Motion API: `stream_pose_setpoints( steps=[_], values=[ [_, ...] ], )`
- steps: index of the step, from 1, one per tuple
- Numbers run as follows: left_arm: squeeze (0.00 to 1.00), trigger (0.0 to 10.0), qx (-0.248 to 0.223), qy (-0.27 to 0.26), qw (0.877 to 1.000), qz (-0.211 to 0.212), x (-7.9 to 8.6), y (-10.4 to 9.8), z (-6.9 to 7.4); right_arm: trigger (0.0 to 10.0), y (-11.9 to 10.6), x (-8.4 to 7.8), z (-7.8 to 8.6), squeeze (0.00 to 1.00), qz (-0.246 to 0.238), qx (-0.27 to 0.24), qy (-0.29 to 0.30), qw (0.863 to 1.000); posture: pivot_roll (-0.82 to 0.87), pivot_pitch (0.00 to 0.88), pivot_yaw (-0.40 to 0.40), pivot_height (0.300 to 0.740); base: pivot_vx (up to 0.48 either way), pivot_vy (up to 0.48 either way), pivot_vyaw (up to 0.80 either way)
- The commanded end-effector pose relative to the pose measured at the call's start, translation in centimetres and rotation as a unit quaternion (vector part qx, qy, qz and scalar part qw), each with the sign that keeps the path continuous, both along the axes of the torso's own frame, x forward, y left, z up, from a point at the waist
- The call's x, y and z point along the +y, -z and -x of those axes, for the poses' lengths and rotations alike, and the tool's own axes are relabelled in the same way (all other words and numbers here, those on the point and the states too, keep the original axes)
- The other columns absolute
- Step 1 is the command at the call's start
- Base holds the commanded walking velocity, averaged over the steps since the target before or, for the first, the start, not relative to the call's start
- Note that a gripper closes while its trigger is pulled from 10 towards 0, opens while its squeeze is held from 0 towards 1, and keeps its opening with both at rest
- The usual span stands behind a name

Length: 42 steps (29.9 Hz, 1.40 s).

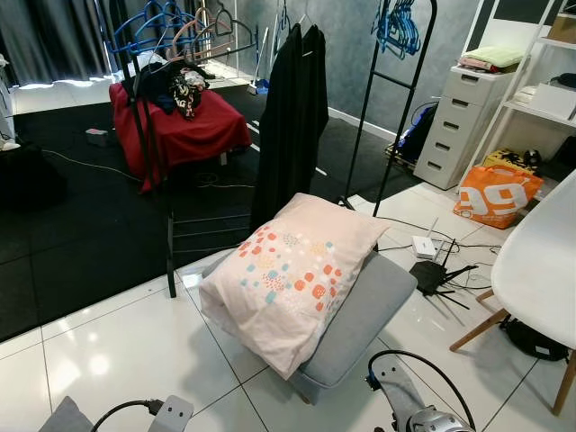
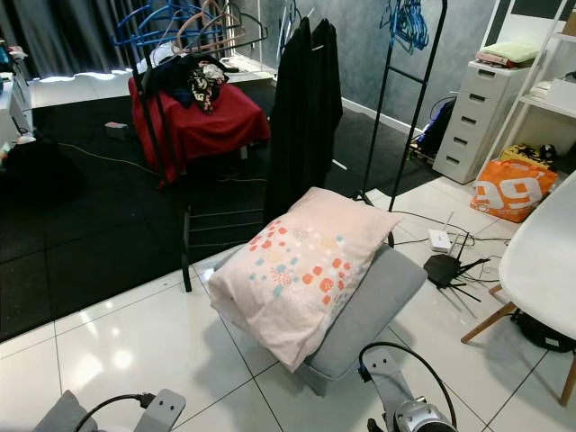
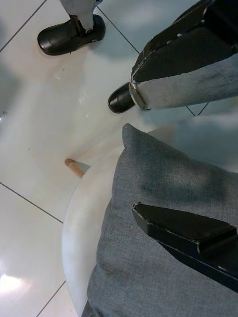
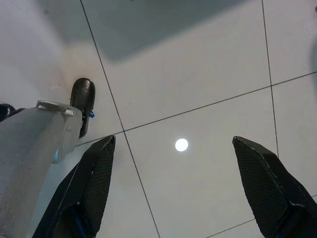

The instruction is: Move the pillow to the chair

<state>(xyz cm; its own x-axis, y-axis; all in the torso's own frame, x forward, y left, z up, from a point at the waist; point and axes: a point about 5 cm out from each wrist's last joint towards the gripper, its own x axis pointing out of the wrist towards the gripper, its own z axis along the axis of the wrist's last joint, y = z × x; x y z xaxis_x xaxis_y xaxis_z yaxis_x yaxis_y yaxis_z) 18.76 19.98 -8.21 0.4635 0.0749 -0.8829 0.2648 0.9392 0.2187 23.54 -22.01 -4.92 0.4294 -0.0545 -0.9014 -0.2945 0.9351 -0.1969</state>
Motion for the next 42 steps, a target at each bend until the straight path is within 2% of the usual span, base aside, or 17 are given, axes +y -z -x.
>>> stream_pose_setpoints(
  steps=[1, 32, 42],
  values=[
    [0.00, 10.0, 0.002, -0.003, 1.000, 0.003, 0.01, 0.03, 0.06, 10.0, -0.27, -0.09, -0.35, 0.00, 0.001, -0.004, -0.001, 1.000, -0.08, 0.000, -0.061, 0.740, 0.000, 0.000, 0.00],
    [0.00, 10.0, 0.002, 0.001, 1.000, 0.007, -0.09, -0.02, -0.07, 10.0, -0.51, -0.23, -0.69, 0.00, 0.006, -0.018, -0.013, 1.000, -0.08, 0.000, -0.073, 0.740, 0.000, 0.000, 0.00],
    [0.00, 10.0, 0.004, 0.004, 1.000, 0.007, 0.01, 0.00, 0.01, 10.0, -0.50, -0.10, -0.73, 0.00, 0.004, -0.020, -0.012, 1.000, -0.09, 0.000, -0.053, 0.740, 0.000, 0.000, 0.00]
  ],
)
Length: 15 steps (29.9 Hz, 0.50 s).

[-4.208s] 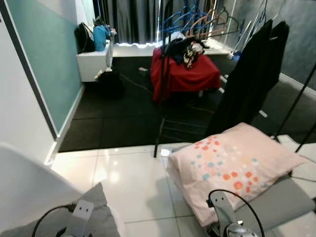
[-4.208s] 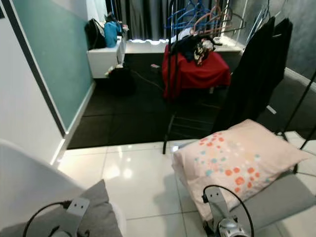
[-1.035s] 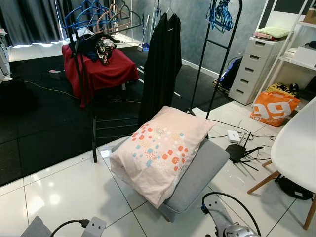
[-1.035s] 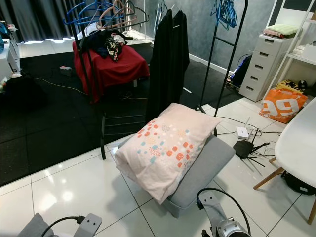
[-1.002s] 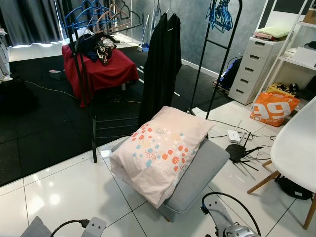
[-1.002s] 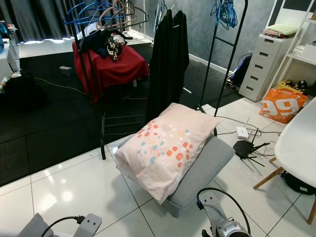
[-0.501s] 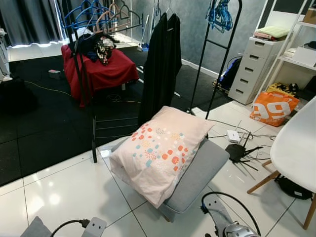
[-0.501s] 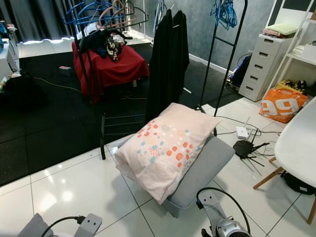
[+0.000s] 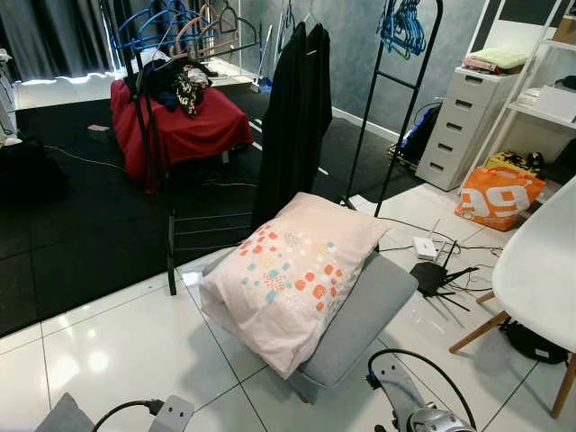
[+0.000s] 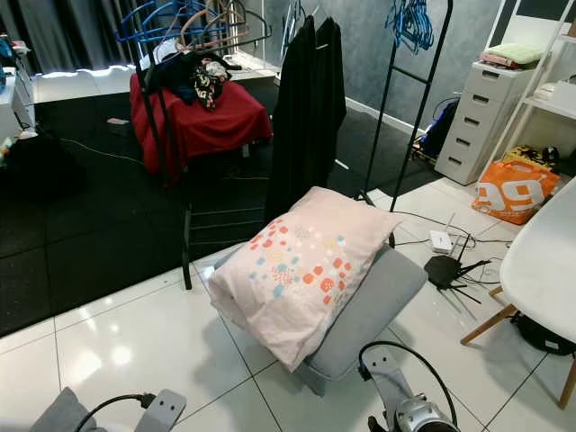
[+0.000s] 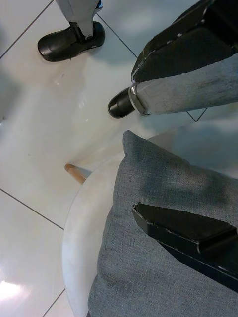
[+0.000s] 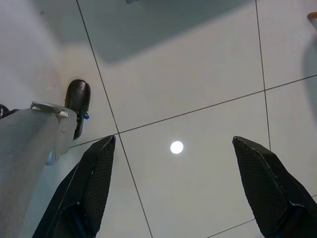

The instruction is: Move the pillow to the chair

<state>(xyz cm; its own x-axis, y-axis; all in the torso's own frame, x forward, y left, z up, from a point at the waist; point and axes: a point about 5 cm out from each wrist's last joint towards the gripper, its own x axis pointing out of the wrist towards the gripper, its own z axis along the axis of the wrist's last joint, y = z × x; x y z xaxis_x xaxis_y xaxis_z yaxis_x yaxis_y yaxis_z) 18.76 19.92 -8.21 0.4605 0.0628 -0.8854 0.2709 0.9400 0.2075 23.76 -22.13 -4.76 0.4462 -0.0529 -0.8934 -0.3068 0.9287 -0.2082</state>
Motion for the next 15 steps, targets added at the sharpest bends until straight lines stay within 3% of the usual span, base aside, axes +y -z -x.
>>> stream_pose_setpoints(
  steps=[1, 15],
  values=[
    [0.00, 10.0, 0.002, 0.001, 1.000, 0.001, 0.07, -0.01, 0.01, 10.0, -0.34, 0.02, -0.51, 0.00, 0.001, -0.011, -0.003, 1.000, -0.09, 0.000, -0.053, 0.740, 0.000, 0.000, 0.00],
    [0.00, 10.0, 0.004, 0.003, 1.000, 0.001, 0.00, 0.05, 0.10, 10.0, -0.34, -0.06, -0.48, 0.00, 0.002, -0.012, -0.003, 1.000, -0.09, 0.000, -0.060, 0.740, 0.000, 0.000, 0.00]
  ],
)
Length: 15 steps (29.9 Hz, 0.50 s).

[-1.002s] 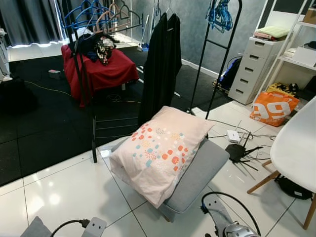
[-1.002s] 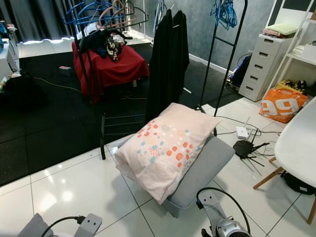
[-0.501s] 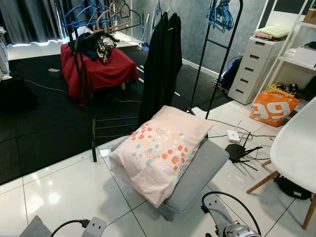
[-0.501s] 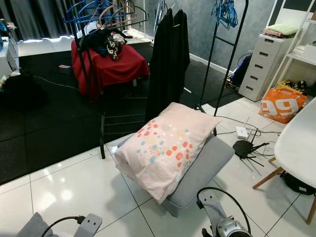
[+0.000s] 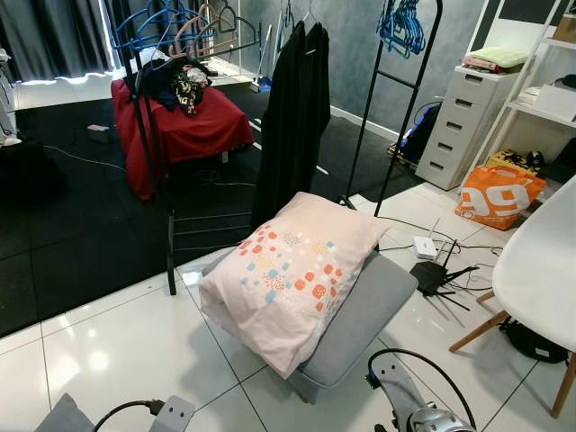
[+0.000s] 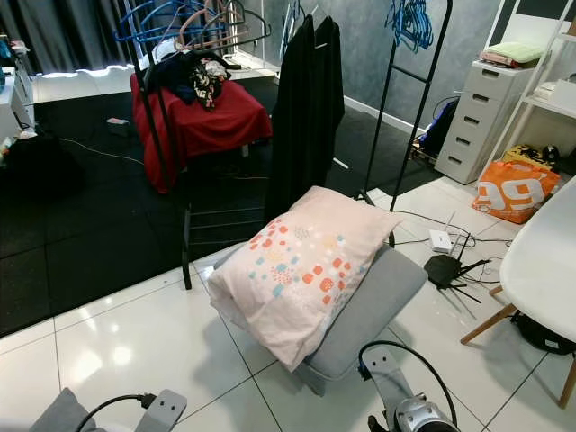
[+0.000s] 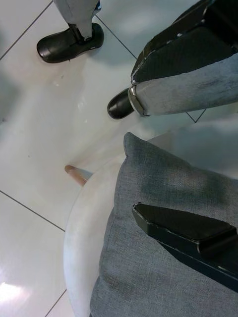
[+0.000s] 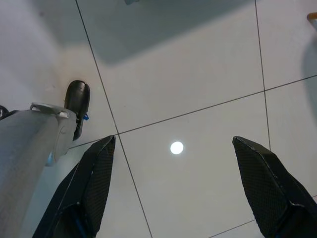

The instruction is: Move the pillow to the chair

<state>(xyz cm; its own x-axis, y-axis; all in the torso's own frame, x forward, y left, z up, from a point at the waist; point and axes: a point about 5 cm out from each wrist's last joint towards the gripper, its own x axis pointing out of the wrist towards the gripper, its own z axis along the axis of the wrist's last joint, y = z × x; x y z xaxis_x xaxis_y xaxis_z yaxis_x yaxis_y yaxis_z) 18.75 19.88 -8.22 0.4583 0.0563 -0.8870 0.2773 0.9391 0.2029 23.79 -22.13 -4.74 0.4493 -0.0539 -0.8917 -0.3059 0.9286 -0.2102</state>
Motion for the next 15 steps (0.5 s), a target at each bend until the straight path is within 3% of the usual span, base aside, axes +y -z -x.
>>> stream_pose_setpoints(
  steps=[1, 15],
  values=[
    [0.00, 10.0, 0.003, -0.001, 1.000, 0.000, 0.01, 0.05, 0.10, 10.0, -0.32, -0.09, -0.44, 0.00, 0.003, -0.009, -0.004, 1.000, -0.09, 0.000, -0.060, 0.740, 0.000, 0.000, 0.00],
    [0.00, 10.0, 0.001, 0.000, 1.000, -0.001, 0.12, -0.03, -0.02, 10.0, -0.40, 0.01, -0.59, 0.00, 0.002, -0.011, -0.006, 1.000, -0.09, 0.000, -0.059, 0.740, 0.000, 0.000, 0.00]
  ],
)
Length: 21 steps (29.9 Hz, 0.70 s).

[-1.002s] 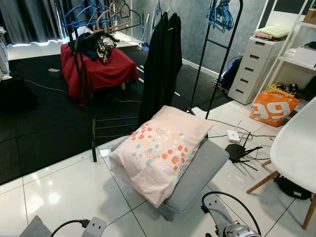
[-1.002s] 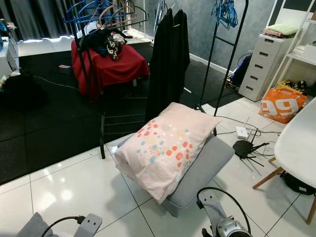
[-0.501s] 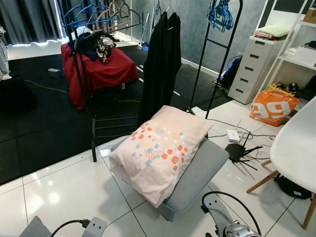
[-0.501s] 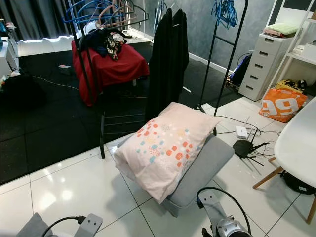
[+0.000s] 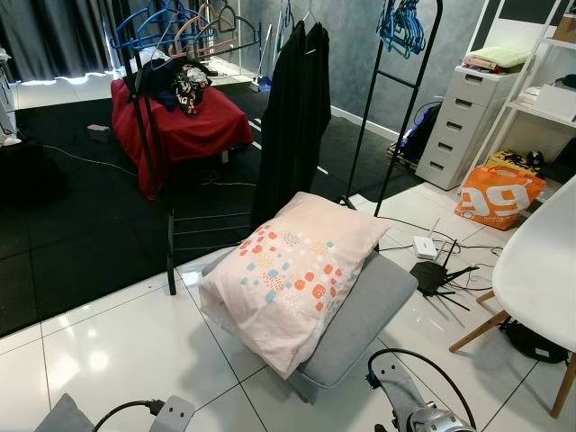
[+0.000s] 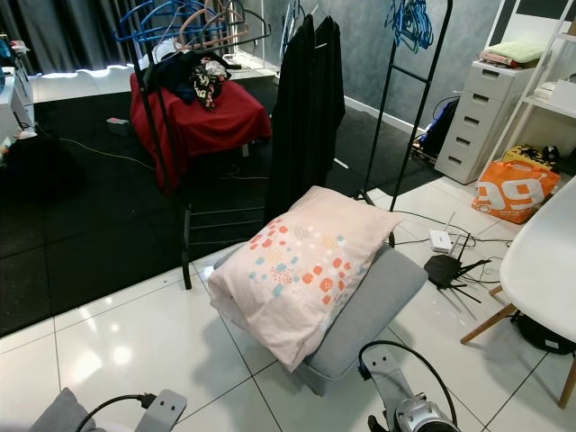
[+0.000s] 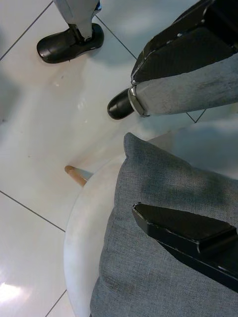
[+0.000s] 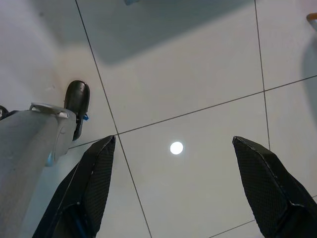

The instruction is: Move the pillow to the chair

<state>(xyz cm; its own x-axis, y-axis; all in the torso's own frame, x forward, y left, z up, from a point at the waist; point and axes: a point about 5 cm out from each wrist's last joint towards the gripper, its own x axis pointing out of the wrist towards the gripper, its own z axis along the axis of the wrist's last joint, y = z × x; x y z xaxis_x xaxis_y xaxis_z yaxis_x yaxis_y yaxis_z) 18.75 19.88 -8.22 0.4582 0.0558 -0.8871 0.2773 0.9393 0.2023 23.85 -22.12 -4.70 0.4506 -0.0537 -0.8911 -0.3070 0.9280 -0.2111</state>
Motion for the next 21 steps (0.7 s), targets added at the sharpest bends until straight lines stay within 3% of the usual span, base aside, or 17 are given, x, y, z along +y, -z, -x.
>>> stream_pose_setpoints(
  steps=[1, 21],
  values=[
    [0.00, 10.0, 0.001, 0.000, 1.000, -0.002, 0.14, -0.04, -0.03, 10.0, -0.37, 0.02, -0.54, 0.00, 0.002, -0.010, -0.005, 1.000, -0.09, 0.000, -0.059, 0.740, 0.000, 0.000, 0.00],
    [0.00, 10.0, 0.003, 0.000, 1.000, 0.001, 0.04, 0.01, 0.03, 10.0, -0.36, -0.09, -0.50, 0.00, 0.003, -0.010, -0.005, 1.000, -0.09, 0.000, -0.062, 0.740, 0.000, 0.000, 0.00]
  ],
)
